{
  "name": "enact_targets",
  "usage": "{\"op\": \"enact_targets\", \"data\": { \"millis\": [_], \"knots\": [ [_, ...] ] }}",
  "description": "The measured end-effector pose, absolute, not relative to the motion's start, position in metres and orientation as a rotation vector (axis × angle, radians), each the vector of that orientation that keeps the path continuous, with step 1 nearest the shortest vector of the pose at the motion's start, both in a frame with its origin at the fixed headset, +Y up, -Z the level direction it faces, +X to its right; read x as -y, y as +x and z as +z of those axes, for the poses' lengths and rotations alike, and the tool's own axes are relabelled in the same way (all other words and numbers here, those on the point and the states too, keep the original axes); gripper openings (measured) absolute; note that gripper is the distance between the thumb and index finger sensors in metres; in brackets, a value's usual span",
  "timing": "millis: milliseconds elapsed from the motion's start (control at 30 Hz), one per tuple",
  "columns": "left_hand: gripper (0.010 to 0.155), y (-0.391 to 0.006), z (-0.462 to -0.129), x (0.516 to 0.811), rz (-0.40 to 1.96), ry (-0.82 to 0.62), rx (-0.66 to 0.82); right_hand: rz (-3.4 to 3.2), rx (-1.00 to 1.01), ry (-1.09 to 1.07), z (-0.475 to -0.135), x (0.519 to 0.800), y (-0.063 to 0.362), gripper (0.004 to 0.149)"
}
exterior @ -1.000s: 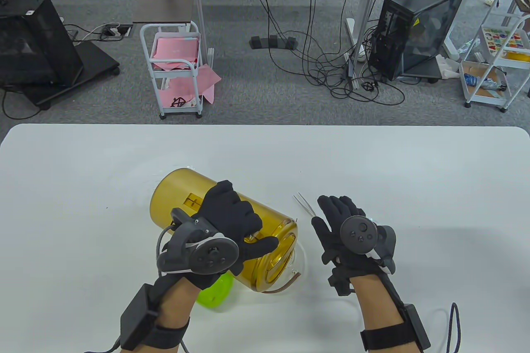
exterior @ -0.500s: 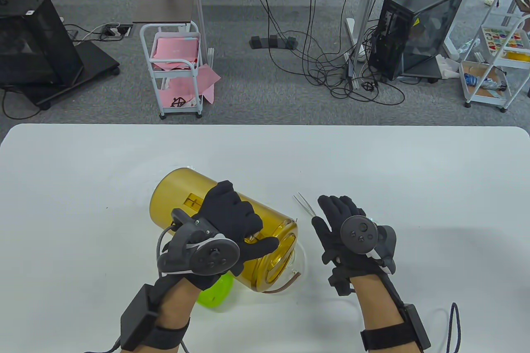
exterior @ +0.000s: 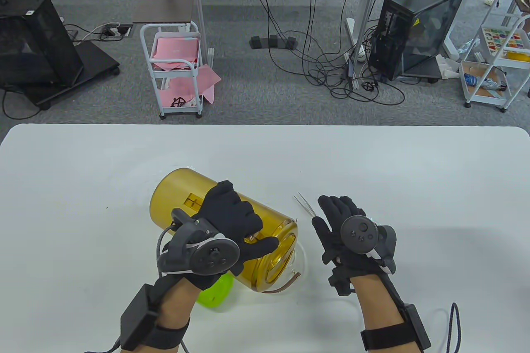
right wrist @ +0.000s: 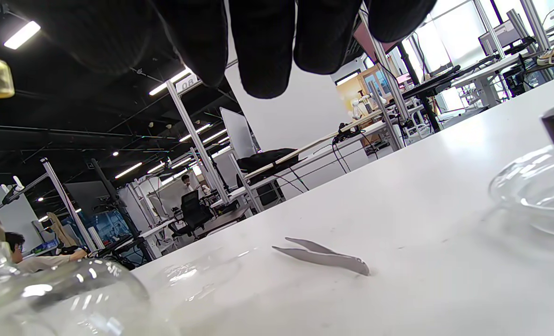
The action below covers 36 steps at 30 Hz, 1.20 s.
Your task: Make chrysanthemum tea
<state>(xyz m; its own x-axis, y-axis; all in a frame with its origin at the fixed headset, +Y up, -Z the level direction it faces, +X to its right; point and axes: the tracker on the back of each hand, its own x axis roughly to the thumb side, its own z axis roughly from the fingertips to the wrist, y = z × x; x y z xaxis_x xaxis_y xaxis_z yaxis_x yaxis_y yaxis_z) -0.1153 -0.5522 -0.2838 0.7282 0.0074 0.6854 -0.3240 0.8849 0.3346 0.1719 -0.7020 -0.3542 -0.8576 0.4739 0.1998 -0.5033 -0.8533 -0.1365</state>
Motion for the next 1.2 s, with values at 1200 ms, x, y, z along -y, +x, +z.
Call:
{"op": "enact_targets", "data": {
  "millis": [1200],
  "knots": [
    [0.050, -0.1135, -0.2808, 0.5522, 0.175, 0.465, 0.738, 2.614, 0.252, 0.223, -0.3542, 0.7017, 0.1719, 0.062]
  ]
}}
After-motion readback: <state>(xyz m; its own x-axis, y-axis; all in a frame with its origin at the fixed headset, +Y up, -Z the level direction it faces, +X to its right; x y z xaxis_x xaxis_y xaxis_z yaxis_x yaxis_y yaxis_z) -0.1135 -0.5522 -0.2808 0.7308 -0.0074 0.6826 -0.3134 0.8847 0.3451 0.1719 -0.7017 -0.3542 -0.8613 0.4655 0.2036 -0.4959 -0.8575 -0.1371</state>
